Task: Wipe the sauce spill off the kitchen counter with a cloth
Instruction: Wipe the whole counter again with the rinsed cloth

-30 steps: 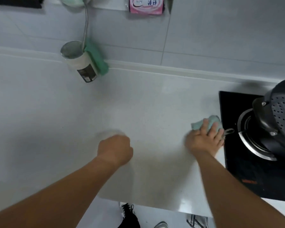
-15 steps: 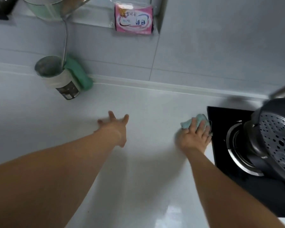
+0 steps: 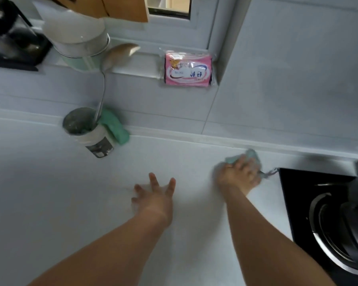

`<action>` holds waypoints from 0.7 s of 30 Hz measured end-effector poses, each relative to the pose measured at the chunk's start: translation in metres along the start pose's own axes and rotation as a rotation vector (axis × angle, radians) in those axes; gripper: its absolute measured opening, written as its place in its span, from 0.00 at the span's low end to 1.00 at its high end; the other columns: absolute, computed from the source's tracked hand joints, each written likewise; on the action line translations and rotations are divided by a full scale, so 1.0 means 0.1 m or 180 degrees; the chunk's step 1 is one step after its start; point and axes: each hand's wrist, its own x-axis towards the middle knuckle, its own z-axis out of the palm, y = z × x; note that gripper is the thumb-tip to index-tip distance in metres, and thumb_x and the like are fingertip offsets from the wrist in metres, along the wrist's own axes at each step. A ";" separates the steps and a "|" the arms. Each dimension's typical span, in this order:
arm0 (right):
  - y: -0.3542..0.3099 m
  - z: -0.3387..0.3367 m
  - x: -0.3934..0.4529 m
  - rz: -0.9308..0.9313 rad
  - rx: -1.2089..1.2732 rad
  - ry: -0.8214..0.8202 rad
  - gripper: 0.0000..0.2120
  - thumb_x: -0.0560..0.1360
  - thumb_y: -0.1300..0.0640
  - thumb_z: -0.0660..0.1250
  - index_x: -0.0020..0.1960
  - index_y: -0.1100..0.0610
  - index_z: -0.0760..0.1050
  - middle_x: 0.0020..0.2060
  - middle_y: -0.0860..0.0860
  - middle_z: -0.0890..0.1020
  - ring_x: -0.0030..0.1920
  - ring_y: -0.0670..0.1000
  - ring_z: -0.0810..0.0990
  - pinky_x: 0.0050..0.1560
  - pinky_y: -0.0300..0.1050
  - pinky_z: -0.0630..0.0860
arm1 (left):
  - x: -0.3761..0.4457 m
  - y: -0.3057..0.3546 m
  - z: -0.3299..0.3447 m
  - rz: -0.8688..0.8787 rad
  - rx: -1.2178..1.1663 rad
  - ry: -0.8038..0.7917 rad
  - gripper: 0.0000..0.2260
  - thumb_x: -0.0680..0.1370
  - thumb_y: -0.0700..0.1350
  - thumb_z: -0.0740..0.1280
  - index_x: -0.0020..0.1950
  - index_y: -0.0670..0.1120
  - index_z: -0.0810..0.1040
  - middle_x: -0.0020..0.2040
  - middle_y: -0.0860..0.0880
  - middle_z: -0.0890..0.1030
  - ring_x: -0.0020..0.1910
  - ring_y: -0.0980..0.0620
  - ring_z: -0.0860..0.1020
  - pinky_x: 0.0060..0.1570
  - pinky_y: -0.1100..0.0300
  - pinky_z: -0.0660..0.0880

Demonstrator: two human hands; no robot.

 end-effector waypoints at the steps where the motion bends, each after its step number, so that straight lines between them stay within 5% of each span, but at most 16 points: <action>1: -0.26 0.10 -0.15 -0.0493 -0.0101 -0.0089 0.34 0.85 0.43 0.47 0.86 0.53 0.40 0.85 0.55 0.40 0.84 0.60 0.37 0.81 0.64 0.38 | 0.00 0.00 -0.02 0.0009 0.0046 0.0027 0.46 0.79 0.42 0.66 0.80 0.67 0.35 0.81 0.41 0.29 0.77 0.22 0.44 0.72 0.30 0.61; 4: -0.65 0.39 -0.63 -0.2286 -0.0470 -0.0410 0.32 0.85 0.43 0.46 0.86 0.47 0.41 0.84 0.48 0.39 0.83 0.55 0.34 0.81 0.58 0.32 | -0.01 -0.01 -0.04 -0.0031 0.0129 -0.0009 0.46 0.79 0.44 0.67 0.81 0.65 0.35 0.81 0.40 0.30 0.77 0.21 0.45 0.72 0.30 0.60; 7: -0.41 0.25 -0.31 -0.3140 -0.0550 -0.0581 0.30 0.84 0.44 0.49 0.85 0.41 0.49 0.85 0.47 0.47 0.84 0.52 0.41 0.81 0.50 0.35 | 0.00 -0.02 -0.05 -0.0032 0.0226 0.0006 0.48 0.79 0.44 0.68 0.80 0.64 0.32 0.81 0.39 0.30 0.77 0.21 0.46 0.73 0.29 0.57; 10: 0.16 -0.07 0.25 -0.2293 -0.0413 -0.0230 0.34 0.79 0.44 0.42 0.85 0.48 0.55 0.85 0.53 0.54 0.84 0.57 0.49 0.82 0.50 0.43 | 0.03 -0.04 -0.03 0.0018 0.0256 0.0029 0.49 0.79 0.43 0.69 0.80 0.64 0.31 0.80 0.37 0.29 0.77 0.20 0.47 0.75 0.28 0.54; 15: 0.65 -0.18 0.39 -0.0436 0.0008 0.0087 0.33 0.83 0.43 0.42 0.86 0.49 0.45 0.85 0.54 0.47 0.84 0.56 0.42 0.83 0.56 0.41 | 0.03 -0.03 -0.02 0.0057 0.0337 0.0063 0.48 0.81 0.46 0.68 0.80 0.62 0.29 0.80 0.35 0.30 0.76 0.19 0.48 0.77 0.31 0.51; 21: 0.22 -0.22 0.46 0.0482 0.0396 0.0087 0.31 0.86 0.45 0.47 0.86 0.53 0.44 0.85 0.54 0.43 0.84 0.56 0.39 0.82 0.57 0.38 | 0.03 -0.03 -0.02 0.0173 0.0461 0.0113 0.48 0.80 0.47 0.68 0.81 0.59 0.29 0.79 0.32 0.31 0.77 0.20 0.49 0.77 0.31 0.48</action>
